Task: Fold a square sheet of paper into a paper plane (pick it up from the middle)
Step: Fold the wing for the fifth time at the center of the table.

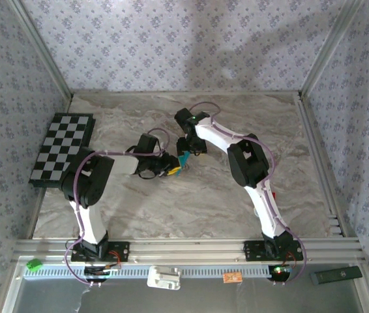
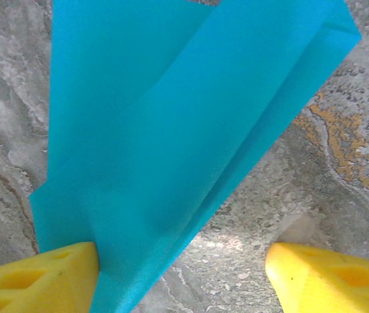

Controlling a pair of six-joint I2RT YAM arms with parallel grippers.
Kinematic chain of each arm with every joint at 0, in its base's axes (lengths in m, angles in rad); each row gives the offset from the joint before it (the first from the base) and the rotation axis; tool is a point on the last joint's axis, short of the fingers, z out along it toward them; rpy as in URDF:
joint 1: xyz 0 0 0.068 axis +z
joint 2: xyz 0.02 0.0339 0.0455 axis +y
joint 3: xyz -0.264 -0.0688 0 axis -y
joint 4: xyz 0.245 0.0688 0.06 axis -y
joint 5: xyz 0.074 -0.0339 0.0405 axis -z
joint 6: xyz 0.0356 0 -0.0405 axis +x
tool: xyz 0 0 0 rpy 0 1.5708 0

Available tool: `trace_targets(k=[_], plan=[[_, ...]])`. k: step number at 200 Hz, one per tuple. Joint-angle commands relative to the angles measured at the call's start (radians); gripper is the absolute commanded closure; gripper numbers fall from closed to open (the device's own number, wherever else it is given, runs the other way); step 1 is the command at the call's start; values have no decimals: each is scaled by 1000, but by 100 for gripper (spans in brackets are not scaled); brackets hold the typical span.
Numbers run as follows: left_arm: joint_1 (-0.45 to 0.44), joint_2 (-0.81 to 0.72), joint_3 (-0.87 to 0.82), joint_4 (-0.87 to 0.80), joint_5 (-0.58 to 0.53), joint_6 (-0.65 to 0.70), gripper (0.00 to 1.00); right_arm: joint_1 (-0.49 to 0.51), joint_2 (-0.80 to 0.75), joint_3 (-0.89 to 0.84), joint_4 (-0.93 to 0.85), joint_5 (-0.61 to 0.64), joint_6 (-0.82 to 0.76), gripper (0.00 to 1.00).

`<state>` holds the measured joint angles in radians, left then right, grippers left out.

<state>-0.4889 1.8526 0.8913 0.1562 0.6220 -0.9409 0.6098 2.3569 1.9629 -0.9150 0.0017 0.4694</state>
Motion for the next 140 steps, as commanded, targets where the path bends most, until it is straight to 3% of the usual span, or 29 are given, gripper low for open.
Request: trace_targets(k=[1,74,140], plan=[[-13,-30,32,-100,-52,61,76,-15,111,-42,-105,32,35,26],[-26,-21,59,-190,-111,105,83,-24,113,-45,-105,28,52,27],[-18,-20,34,-162,-113,74,90,-29,115,-47,-113,35,58,28]])
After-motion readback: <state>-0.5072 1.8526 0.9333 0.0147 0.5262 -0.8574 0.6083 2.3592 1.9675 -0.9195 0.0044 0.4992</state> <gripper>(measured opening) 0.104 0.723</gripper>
